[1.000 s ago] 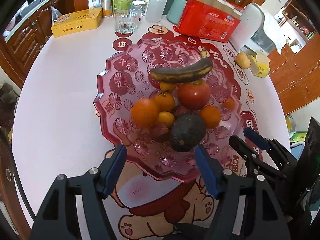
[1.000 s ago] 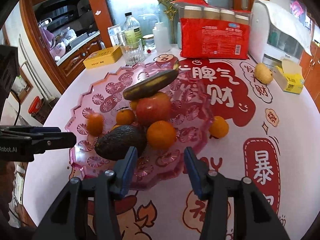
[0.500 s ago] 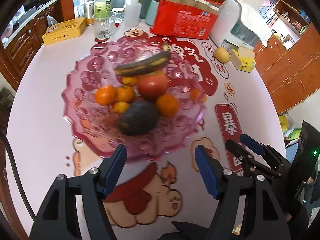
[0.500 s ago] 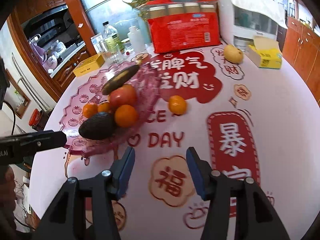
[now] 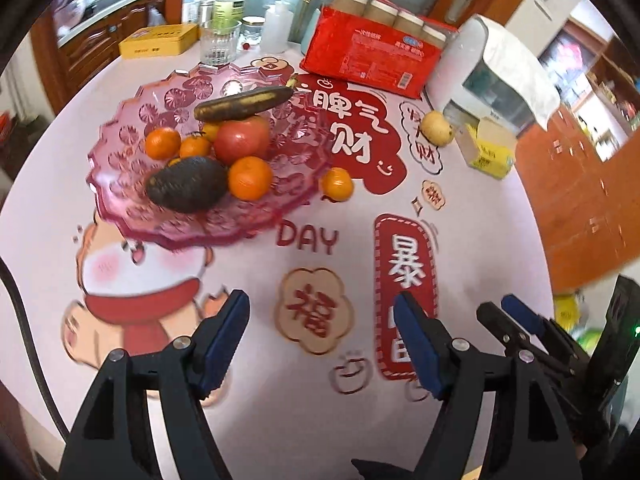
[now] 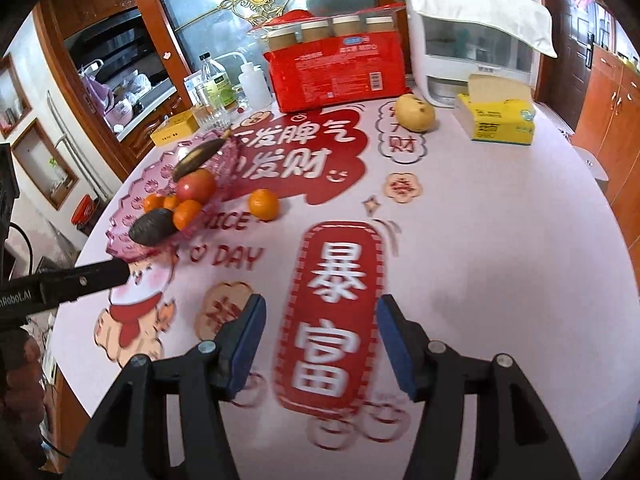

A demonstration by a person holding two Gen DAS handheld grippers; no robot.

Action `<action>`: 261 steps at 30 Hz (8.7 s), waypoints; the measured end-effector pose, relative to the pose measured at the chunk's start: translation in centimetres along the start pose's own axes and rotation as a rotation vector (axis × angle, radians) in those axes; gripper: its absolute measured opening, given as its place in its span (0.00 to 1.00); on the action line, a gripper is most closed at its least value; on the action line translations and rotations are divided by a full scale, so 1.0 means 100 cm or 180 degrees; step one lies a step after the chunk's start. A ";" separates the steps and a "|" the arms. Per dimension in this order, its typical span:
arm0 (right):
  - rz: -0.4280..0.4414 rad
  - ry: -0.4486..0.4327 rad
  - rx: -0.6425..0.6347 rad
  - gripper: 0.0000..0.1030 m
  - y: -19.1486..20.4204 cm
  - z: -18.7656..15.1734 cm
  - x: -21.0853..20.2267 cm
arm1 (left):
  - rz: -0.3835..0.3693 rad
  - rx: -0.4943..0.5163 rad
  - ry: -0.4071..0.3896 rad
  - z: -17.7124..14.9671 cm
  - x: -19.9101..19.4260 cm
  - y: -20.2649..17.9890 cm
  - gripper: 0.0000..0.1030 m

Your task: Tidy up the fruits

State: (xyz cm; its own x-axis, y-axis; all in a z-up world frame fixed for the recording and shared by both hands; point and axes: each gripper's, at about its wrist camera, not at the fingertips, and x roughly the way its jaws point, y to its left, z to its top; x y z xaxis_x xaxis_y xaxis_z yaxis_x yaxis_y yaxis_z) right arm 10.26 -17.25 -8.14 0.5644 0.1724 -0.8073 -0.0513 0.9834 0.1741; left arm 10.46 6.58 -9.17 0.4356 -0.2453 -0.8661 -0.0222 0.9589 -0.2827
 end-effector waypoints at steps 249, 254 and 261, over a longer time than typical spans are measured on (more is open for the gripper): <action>0.0216 0.0434 0.0395 0.90 0.136 -0.108 -0.110 | 0.0116 0.0482 -0.0199 -0.087 -0.142 0.087 0.86; 0.0219 0.0336 0.0343 0.91 0.141 -0.101 -0.141 | 0.0041 0.0567 -0.0367 -0.088 -0.175 0.068 0.89; 0.0211 0.0040 0.0251 0.99 0.152 -0.101 -0.168 | 0.0276 0.0544 -0.0595 -0.103 -0.194 0.057 0.98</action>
State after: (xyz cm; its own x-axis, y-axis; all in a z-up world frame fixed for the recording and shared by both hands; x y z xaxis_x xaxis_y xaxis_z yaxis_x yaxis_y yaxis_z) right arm -8.33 -4.64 2.35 0.5514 0.2382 -0.7995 -0.0230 0.9624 0.2708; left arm -7.41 15.30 1.76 0.5977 -0.1460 -0.7883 0.0789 0.9892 -0.1234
